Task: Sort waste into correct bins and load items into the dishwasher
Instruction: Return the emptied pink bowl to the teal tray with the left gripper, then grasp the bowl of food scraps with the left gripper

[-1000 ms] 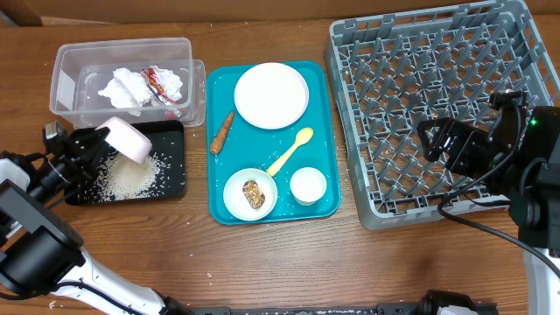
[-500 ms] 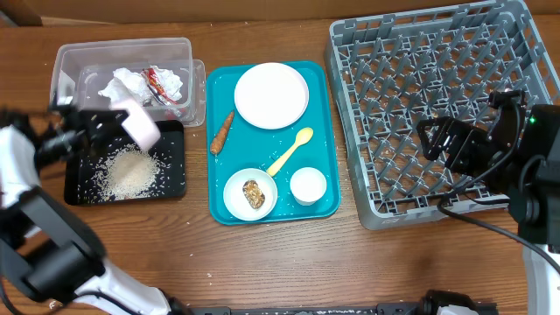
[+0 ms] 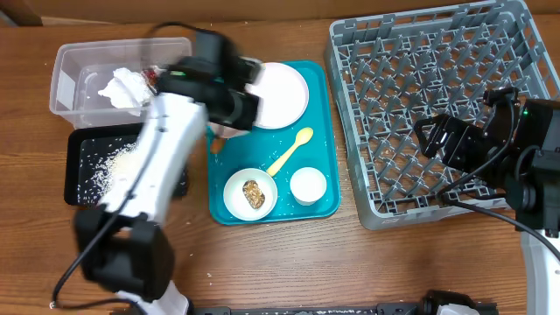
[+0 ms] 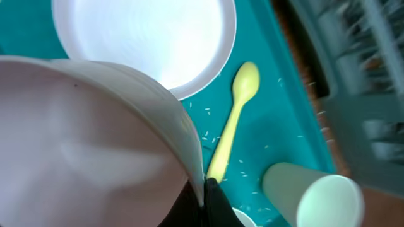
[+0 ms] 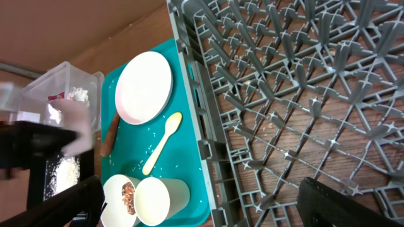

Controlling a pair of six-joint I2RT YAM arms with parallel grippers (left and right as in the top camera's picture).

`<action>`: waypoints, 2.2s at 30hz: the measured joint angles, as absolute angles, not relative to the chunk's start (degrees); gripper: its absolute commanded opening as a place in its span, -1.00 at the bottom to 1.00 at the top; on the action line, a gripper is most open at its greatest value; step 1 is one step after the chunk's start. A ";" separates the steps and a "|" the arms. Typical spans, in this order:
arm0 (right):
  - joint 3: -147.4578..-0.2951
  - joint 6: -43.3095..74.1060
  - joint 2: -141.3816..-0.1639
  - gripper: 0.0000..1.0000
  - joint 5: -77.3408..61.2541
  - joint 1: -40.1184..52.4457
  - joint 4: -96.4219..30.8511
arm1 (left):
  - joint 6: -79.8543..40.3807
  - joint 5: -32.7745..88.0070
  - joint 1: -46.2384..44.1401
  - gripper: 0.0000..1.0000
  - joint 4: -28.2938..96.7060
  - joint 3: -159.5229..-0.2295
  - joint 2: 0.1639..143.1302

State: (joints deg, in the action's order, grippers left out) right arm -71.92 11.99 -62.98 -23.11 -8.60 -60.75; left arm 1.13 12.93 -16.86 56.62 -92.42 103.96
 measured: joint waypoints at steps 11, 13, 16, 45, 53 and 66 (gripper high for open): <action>-71.92 11.99 -63.55 1.00 -23.11 -8.60 -60.82 | 0.78 -3.99 -30.04 -0.92 56.95 -92.40 116.92; -71.92 11.99 -63.55 1.00 -23.11 -8.58 -60.86 | 0.30 -4.86 -30.39 -0.53 57.01 -92.40 116.99; -71.92 11.97 -63.57 1.00 -23.11 -8.58 -60.82 | -0.54 -5.39 -30.39 0.05 58.02 -92.42 117.03; -71.92 11.92 -63.66 1.00 -22.02 -8.60 -63.22 | -23.33 -0.40 -32.82 -0.14 71.29 -95.07 117.67; -71.92 11.97 -63.66 1.00 -22.02 -8.60 -63.99 | -28.25 0.45 -33.01 -0.18 68.12 -90.43 117.67; -71.92 11.97 -63.66 1.00 -22.02 -8.58 -64.01 | -30.11 0.19 -33.01 -0.24 71.29 -90.17 117.67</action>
